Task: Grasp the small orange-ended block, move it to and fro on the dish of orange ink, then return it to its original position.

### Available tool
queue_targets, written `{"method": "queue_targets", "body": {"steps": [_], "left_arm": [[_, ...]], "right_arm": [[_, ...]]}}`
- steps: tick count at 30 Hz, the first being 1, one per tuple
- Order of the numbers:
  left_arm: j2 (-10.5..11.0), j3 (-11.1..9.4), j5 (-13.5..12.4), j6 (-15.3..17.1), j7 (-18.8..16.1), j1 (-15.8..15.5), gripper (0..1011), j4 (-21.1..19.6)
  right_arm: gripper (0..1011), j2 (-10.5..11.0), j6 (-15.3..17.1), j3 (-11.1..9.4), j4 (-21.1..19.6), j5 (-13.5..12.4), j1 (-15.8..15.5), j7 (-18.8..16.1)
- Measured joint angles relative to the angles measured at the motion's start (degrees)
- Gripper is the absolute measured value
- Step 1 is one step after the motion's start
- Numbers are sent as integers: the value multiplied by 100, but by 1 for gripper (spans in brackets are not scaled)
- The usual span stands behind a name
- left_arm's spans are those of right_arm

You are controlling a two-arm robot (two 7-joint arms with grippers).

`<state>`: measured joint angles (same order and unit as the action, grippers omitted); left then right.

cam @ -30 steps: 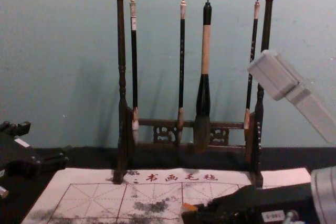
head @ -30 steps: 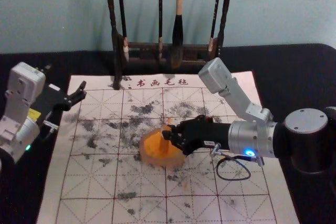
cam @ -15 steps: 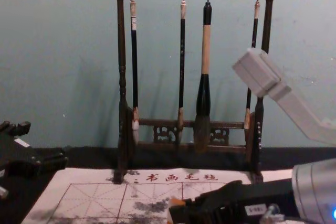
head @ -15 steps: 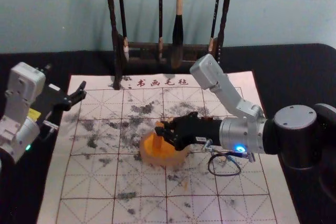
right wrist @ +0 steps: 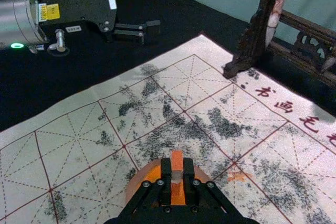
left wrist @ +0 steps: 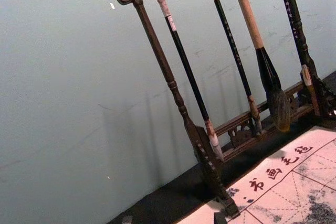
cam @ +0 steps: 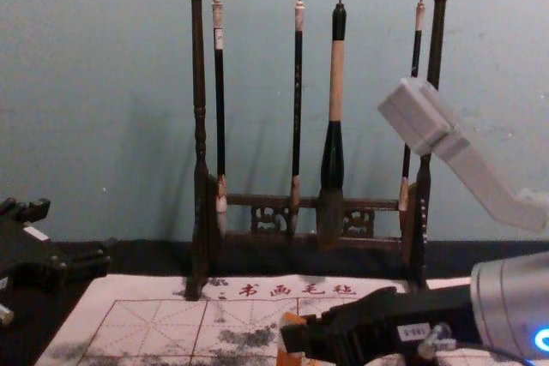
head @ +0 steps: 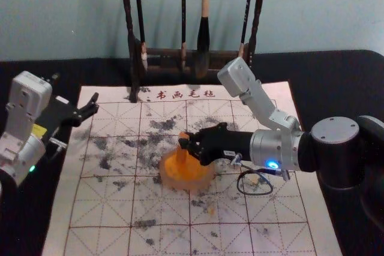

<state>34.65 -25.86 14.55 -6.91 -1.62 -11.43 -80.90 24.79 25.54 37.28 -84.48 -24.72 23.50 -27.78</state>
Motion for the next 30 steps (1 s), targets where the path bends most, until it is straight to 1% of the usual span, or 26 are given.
{"method": "queue_targets", "body": {"steps": [11,17,20,23,24,30], "left_arm": [[0,0,0,0,0,0,1001,0],[0,0,0,0,0,0,1001,0],[0,0,0,0,1,0,1001,0],[0,0,0,0,0,0,1001,0],[0,0,0,0,0,0,1001,0],[0,0,0,0,0,0,1001,0]], "right_arm": [[124,19,-9,-78,3,6,-13,22],[124,64,-16,-137,-69,3,-43,26],[124,109,-42,-181,-173,-19,-74,24],[124,184,-69,-254,-361,-77,-131,25],[124,184,-69,-254,-361,-77,-131,25],[124,305,-84,-448,-737,-220,-273,148]]}}
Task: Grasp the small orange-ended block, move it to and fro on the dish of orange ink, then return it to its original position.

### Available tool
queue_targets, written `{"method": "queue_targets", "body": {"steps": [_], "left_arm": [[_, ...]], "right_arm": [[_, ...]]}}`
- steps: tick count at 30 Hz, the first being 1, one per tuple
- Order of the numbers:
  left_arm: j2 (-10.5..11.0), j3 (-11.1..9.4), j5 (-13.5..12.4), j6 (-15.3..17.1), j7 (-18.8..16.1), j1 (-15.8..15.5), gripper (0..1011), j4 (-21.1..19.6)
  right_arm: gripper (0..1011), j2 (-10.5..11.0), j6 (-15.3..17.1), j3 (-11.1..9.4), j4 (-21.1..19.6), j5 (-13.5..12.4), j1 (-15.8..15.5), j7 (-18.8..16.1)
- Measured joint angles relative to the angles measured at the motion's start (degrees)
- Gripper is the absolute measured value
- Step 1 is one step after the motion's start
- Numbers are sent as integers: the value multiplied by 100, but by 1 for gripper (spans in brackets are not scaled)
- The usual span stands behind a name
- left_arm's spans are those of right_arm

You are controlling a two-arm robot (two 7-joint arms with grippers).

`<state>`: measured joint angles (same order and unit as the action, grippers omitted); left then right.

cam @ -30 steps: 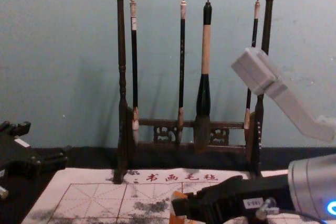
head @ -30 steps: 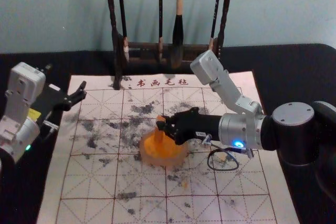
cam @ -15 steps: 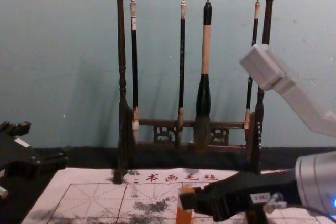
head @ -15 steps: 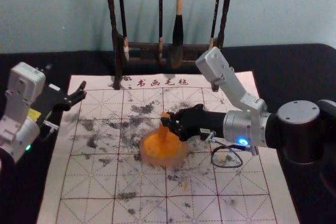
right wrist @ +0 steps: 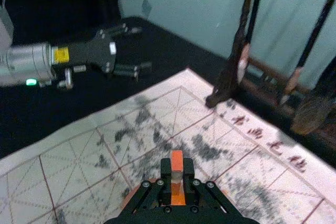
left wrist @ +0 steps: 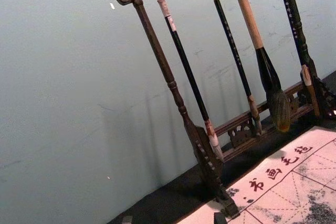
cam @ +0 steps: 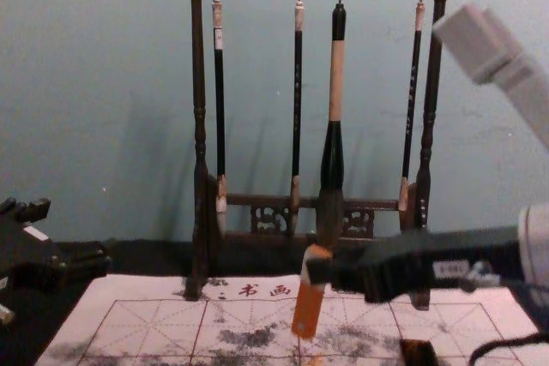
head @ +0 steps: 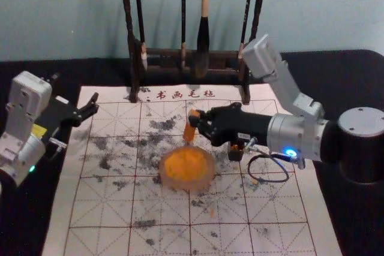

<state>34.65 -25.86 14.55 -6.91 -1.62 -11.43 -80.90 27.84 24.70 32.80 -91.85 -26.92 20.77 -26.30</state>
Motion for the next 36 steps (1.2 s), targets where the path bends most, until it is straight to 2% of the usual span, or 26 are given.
{"method": "queue_targets", "body": {"steps": [9,13,19,20,22,29,36], "left_arm": [[0,0,0,0,0,0,1001,0],[0,0,0,0,0,0,1001,0],[0,0,0,0,0,0,1001,0],[0,0,0,0,0,0,1001,0],[0,0,0,0,0,0,1001,0],[0,0,0,0,0,0,1001,0],[0,0,0,0,0,0,1001,0]], "right_arm": [[124,182,-223,-514,-549,-120,-433,559],[124,277,-279,-813,-818,-165,-751,849],[124,400,-332,-1154,-1102,-172,-1192,1105],[123,400,-332,-1154,-1102,-172,-1192,1105],[124,456,-334,-1282,-1203,-173,-1412,1179],[123,488,-326,-1400,-1269,-126,-1738,1227],[124,436,-291,-1442,-1263,-93,-1846,1202]]}}
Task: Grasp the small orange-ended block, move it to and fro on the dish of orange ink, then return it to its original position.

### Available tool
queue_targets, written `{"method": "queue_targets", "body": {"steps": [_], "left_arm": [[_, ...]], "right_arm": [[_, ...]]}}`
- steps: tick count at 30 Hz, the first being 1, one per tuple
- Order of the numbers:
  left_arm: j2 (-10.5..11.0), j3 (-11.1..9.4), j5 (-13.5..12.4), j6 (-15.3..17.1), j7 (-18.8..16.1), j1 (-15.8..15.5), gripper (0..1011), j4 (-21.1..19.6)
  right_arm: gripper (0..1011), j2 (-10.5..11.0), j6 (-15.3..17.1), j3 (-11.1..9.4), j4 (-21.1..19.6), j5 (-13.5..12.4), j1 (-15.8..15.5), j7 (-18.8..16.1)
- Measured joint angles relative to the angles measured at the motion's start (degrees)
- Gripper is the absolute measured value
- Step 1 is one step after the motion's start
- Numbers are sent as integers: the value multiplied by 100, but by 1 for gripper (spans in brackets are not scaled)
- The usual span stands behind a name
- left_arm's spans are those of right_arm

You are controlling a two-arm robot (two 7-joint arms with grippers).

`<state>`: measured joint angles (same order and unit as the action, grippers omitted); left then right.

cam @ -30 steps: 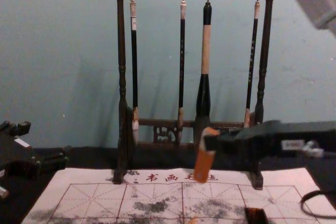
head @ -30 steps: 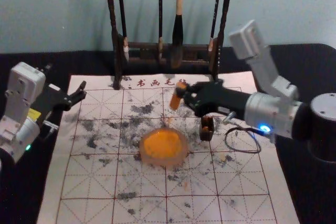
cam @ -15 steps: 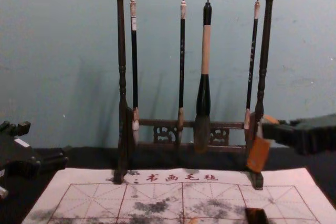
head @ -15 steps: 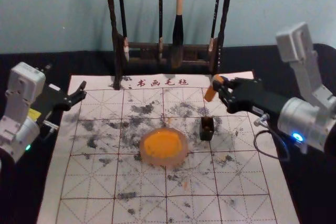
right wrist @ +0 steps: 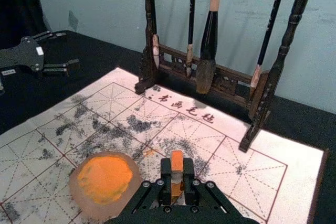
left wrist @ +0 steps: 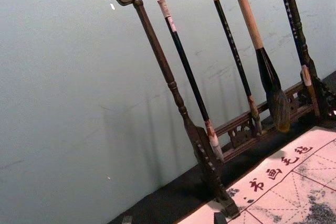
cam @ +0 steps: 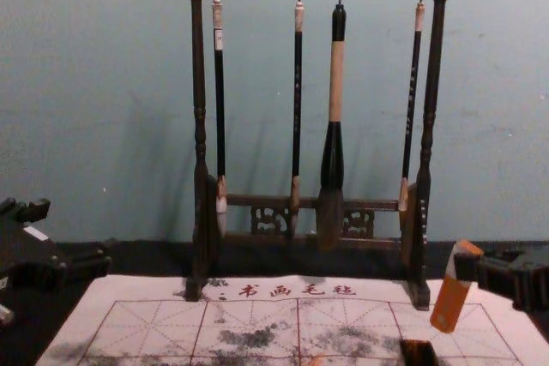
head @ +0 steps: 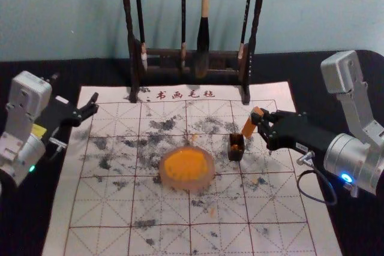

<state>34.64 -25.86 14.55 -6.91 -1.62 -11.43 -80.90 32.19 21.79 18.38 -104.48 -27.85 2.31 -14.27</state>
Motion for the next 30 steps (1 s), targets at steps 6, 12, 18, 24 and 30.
{"method": "queue_targets", "body": {"steps": [6,12,18,24,30], "left_arm": [[0,0,0,0,0,0,1001,0],[0,0,0,0,0,0,1001,0],[0,0,0,0,0,0,1001,0],[0,0,0,0,0,0,1001,0],[0,0,0,0,0,1,1001,0]], "right_arm": [[124,-63,45,20,44,44,-15,-41],[124,-111,95,60,81,85,-22,-67],[124,-154,133,83,107,123,-30,-83],[124,-210,147,98,151,174,-18,-89],[124,-261,161,92,172,222,-19,-78]]}}
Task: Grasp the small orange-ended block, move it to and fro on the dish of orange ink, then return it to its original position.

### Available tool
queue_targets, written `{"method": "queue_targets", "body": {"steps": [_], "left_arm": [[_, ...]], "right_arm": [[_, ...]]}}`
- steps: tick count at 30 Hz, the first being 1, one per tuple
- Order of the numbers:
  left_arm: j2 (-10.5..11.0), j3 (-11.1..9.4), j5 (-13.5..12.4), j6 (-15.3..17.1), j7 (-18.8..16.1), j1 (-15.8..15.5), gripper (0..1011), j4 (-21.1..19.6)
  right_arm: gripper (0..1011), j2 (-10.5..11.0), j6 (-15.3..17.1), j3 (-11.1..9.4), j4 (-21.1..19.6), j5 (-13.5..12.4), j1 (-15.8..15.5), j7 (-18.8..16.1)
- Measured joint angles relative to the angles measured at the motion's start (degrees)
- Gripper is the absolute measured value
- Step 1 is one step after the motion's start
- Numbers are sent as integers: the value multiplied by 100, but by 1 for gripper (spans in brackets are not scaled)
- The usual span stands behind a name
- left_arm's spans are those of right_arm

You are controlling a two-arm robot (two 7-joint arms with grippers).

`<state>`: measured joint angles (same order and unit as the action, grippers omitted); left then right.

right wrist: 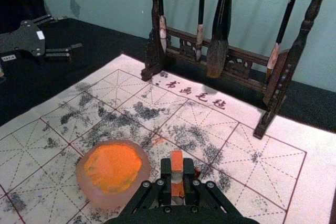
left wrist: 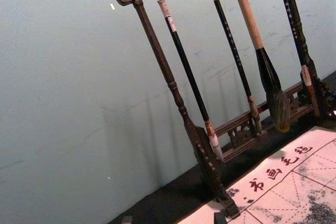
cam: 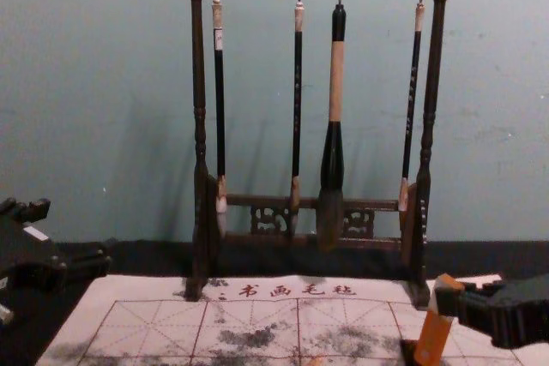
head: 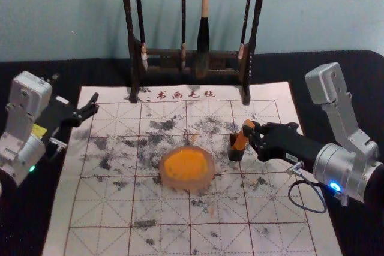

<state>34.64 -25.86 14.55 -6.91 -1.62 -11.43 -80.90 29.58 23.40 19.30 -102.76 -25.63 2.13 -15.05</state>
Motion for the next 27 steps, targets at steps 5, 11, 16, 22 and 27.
{"method": "queue_targets", "body": {"steps": [5,11,16,22,27], "left_arm": [[0,0,0,0,0,0,1001,0],[0,0,0,0,0,0,1001,0],[0,0,0,0,0,-1,1001,0],[0,0,0,0,0,0,1001,0],[0,0,0,0,0,0,1001,0]], "right_arm": [[123,-38,17,-27,5,22,-22,28],[124,-113,32,-64,40,50,-30,76],[124,-181,29,-84,87,84,-16,98],[124,-232,30,-84,138,135,10,105],[124,-282,38,-82,204,165,35,91]]}}
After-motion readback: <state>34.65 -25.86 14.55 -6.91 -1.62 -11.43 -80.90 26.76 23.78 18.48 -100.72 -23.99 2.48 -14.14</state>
